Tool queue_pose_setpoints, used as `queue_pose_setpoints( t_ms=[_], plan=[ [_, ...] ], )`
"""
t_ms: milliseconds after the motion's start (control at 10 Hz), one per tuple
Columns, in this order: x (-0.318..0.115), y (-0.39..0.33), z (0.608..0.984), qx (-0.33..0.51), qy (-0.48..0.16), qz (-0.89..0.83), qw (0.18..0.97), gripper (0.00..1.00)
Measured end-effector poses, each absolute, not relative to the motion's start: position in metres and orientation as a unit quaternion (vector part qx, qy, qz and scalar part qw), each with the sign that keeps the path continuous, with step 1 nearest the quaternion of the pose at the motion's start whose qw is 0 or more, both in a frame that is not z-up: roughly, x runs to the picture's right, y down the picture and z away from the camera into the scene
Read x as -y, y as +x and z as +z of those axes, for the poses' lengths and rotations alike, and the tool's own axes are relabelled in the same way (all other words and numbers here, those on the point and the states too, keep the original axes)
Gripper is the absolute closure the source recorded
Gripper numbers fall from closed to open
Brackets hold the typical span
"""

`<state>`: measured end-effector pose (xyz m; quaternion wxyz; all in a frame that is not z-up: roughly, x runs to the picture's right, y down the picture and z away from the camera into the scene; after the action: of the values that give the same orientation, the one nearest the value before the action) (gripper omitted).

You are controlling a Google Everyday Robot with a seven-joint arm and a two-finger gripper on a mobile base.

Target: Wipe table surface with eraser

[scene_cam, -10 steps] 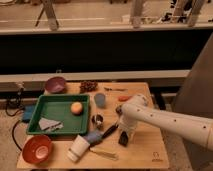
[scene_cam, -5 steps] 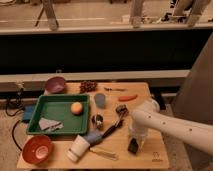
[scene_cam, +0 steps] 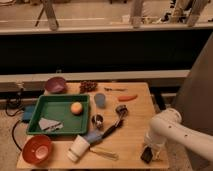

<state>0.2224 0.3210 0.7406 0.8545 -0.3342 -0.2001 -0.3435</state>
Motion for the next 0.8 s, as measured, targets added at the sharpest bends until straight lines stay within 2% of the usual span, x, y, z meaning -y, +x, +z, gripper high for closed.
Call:
queue_pose_setpoints(
  t_ms=[400, 800],
  plan=[
    [-0.312, 0.234, 0.752, 0.193, -0.329, -0.323, 0.866, 0.99],
    [-0.285, 0.179, 0.769, 0.223, -0.309, -0.354, 0.854, 0.99]
  ],
)
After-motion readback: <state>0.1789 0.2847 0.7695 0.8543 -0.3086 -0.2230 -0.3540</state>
